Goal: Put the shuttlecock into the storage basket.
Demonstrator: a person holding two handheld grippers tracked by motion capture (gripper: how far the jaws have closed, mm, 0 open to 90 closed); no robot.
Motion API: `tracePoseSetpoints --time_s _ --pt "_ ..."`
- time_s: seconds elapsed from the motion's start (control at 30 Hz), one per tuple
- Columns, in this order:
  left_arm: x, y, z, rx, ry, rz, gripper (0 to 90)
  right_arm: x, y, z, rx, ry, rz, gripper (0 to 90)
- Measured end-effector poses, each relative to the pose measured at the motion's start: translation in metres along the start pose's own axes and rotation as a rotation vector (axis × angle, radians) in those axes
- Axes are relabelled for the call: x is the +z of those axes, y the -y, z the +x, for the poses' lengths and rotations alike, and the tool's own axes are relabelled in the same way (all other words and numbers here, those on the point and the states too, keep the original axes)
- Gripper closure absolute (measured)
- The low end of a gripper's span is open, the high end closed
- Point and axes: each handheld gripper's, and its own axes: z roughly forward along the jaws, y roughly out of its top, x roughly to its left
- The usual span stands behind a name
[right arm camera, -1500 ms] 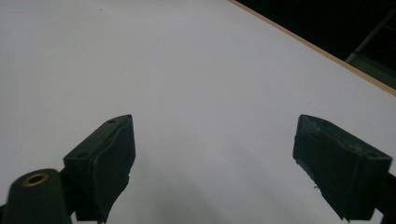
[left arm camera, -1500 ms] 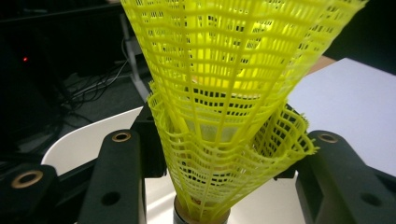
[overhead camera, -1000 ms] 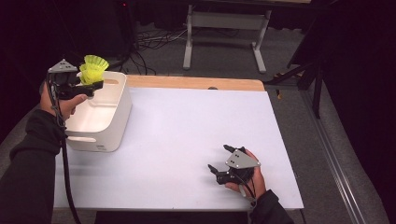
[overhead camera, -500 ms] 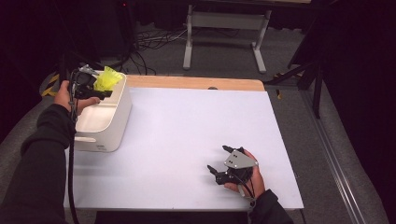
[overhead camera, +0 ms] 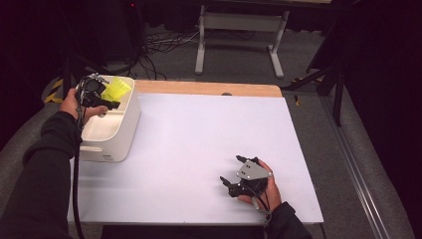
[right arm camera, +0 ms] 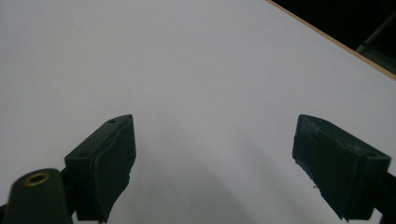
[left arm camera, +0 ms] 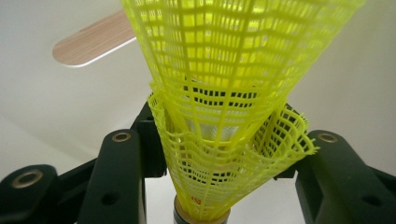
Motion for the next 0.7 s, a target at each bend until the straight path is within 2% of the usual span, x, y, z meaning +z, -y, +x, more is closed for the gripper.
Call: tracePoseSetpoints --time_s 0.03,0.3,0.33,0.57,0.67,0.7 --pt "0.0005 -0.0001 -0.0008 -0.003 0.010 0.003 50.8 -0.0001 0.0000 0.0001 -0.003 0.003 0.003 14.4" --pt "0.0009 -0.0005 -0.0016 0.000 0.014 0.017 47.7 -0.0040 -0.0031 0.0011 -0.013 0.012 -0.014 13.9" --pt "0.0019 -0.0009 -0.0025 0.013 0.008 0.033 46.8 -0.0047 -0.0037 0.0008 -0.015 0.015 -0.017 13.8" --pt "0.0030 -0.0009 -0.0036 0.017 0.008 0.050 43.5 -0.0071 -0.0054 -0.0001 -0.016 0.019 -0.025 13.7" --pt "0.0055 -0.0007 -0.0034 0.015 0.017 0.072 38.9 -0.0072 -0.0057 0.0000 -0.019 0.019 -0.023 13.6" --pt "0.0064 -0.0010 -0.0035 0.024 0.007 0.078 38.9 -0.0072 -0.0057 0.0000 -0.019 0.019 -0.023 13.6"
